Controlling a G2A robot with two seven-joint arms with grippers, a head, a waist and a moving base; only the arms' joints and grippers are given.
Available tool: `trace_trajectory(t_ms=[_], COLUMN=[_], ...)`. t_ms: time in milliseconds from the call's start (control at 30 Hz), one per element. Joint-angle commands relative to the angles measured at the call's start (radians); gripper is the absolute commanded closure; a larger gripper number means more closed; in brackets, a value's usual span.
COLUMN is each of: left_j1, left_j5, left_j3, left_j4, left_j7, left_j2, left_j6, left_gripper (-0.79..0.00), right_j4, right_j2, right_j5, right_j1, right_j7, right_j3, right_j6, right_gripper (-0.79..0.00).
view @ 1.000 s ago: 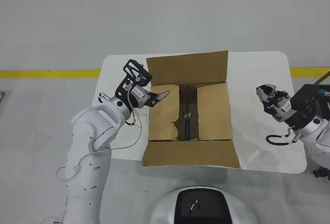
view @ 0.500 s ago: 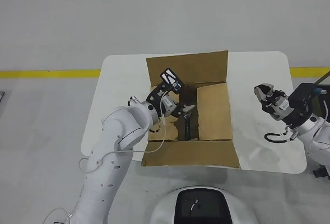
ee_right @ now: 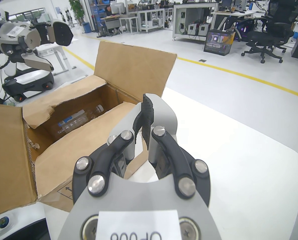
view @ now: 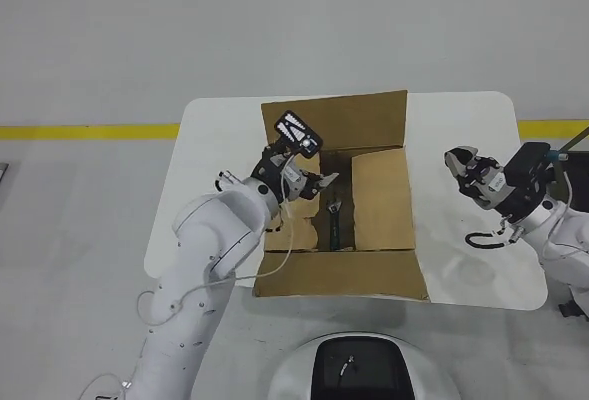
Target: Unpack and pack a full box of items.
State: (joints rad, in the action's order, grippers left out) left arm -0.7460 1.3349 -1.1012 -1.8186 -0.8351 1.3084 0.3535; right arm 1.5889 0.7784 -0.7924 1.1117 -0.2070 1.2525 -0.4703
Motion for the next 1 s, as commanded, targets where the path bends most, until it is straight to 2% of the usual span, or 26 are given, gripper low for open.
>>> trace_trajectory(t_ms=[0,167,333,833,967], left_j1=[-0.011,-0.035,-0.058,-0.064,-0.084], left_j5=[-0.016,0.020,0.046,0.039,0.039], left_j3=[0.004,0.050,0.095,0.100,0.125], left_j4=[-0.024,-0.088,-0.095,-0.095,-0.066], left_j7=[-0.050,-0.129,-0.118,-0.106,-0.075], left_j2=[0.004,0.012,0.019,0.021,0.027], left_j6=[-0.076,-0.170,-0.197,-0.201,-0.224], left_gripper=[-0.785,-0.785,-0.785,-0.785,-0.785], right_j4=[-0.005,-0.018,-0.028,-0.025,-0.025], right_j2=[0.004,0.014,0.023,0.043,0.048], right_j5=[-0.005,-0.011,-0.020,-0.029,-0.030], right_j1=[-0.007,-0.015,-0.016,-0.004,0.002], right_j7=[0.002,0.004,0.008,0.020,0.024], right_j3=[-0.004,-0.005,-0.008,0.009,0.017], right_j6=[-0.010,-0.029,-0.049,-0.081,-0.081], right_gripper=[0.000,0.000,0.000,0.000,0.000])
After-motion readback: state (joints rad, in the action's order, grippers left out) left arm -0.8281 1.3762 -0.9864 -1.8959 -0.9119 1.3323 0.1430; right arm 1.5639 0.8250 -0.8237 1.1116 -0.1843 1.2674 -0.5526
